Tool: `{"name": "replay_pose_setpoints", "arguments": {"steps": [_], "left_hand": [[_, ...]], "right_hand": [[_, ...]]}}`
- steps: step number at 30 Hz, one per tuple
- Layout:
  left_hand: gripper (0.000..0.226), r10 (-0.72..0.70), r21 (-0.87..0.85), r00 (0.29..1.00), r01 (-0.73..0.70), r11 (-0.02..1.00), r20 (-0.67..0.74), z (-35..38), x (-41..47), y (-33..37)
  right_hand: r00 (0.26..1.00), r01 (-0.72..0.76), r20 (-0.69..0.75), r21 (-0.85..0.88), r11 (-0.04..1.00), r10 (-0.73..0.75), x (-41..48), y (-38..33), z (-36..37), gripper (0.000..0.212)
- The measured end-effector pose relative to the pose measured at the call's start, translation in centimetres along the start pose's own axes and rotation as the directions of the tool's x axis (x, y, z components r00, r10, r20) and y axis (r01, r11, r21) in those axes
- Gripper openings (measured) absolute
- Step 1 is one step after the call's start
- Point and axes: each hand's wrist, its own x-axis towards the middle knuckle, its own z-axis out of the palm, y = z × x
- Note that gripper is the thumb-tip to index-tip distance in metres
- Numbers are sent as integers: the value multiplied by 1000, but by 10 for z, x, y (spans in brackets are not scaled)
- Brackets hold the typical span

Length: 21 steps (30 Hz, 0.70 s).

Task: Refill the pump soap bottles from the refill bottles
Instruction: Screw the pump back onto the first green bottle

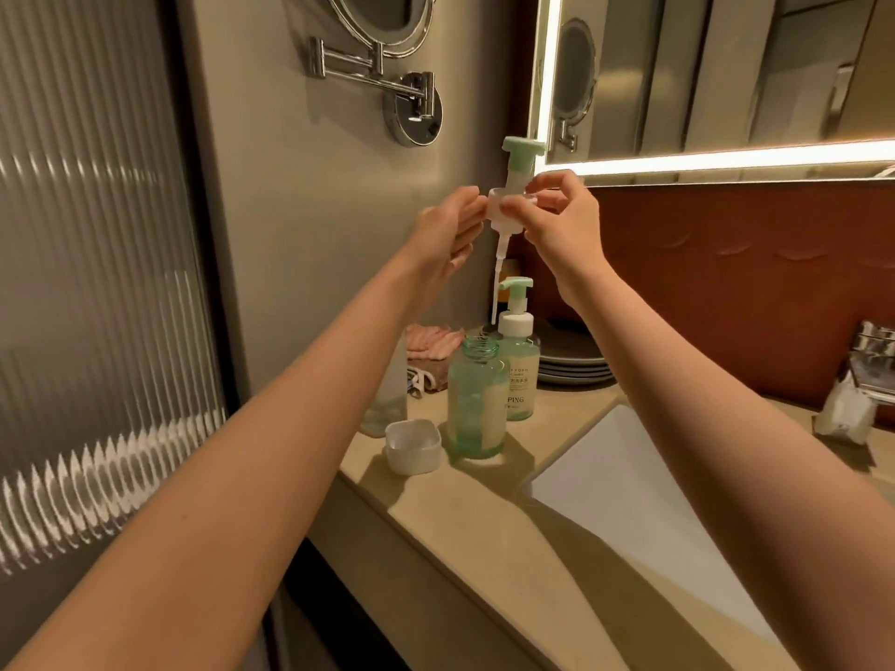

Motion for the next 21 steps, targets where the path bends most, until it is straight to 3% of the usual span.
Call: {"name": "replay_pose_setpoints", "arguments": {"steps": [12, 15, 21], "left_hand": [[43, -73, 134, 996, 79, 988, -52, -17, -11, -55], [27, -85, 201, 995, 93, 975, -52, -18, -12, -67], [32, -114, 330, 993, 116, 937, -27, -19, -20, -84]], "right_hand": [[991, -113, 62, -56, 992, 117, -28, 45, 19, 26], [984, -152, 84, -79, 985, 158, -35, 59, 18, 33], [954, -236, 164, -115, 965, 253, -47, 84, 14, 54]]}}
